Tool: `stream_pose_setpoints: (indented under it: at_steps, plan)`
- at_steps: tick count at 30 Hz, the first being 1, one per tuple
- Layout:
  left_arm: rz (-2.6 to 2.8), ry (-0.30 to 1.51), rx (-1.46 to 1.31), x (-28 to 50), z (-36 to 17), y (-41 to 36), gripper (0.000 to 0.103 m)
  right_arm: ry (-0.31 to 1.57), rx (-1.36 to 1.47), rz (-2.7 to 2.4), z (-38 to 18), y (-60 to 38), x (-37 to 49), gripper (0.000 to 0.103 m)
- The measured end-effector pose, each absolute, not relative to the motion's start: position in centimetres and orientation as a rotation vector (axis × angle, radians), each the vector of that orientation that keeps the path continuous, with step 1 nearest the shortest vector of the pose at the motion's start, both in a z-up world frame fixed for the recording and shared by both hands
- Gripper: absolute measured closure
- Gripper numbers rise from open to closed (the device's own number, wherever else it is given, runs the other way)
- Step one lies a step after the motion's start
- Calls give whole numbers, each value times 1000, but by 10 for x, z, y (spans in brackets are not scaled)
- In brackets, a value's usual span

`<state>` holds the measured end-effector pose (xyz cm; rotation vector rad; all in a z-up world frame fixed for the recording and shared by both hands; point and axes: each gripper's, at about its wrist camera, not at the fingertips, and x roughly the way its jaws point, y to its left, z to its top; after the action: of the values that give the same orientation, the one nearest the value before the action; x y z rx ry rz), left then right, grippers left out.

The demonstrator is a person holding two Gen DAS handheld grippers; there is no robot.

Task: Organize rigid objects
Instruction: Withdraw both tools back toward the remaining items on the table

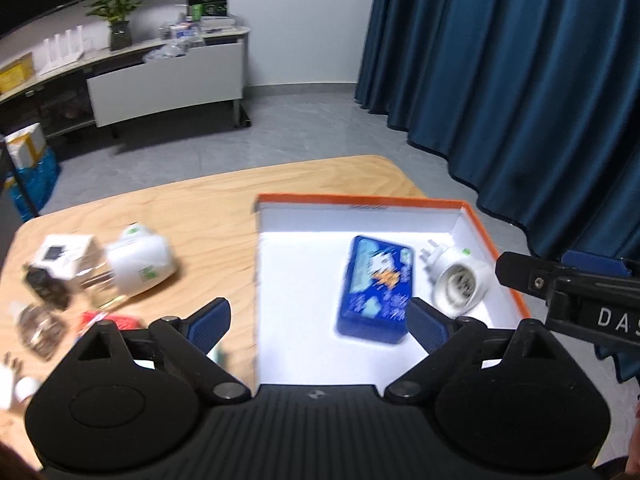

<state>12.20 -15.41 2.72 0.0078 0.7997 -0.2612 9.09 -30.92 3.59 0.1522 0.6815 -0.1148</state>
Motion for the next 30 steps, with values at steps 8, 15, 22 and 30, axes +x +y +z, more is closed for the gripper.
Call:
stream_pose_setpoints:
  at_steps: [8,15,22,30]
  plan:
    - [-188,778,-36,91,30,-105,6,710,131,-29,31,-267,76,16]
    - [-100,777,-82,67,28,-60,6,738,104,61,23,-227,70,16]
    - [-18,764,-114,41,24,-23,6,762,50,151,15,-189,65,16]
    - [92,802,-180,21,2,18,6,780,47,184,9,-178,61,16]
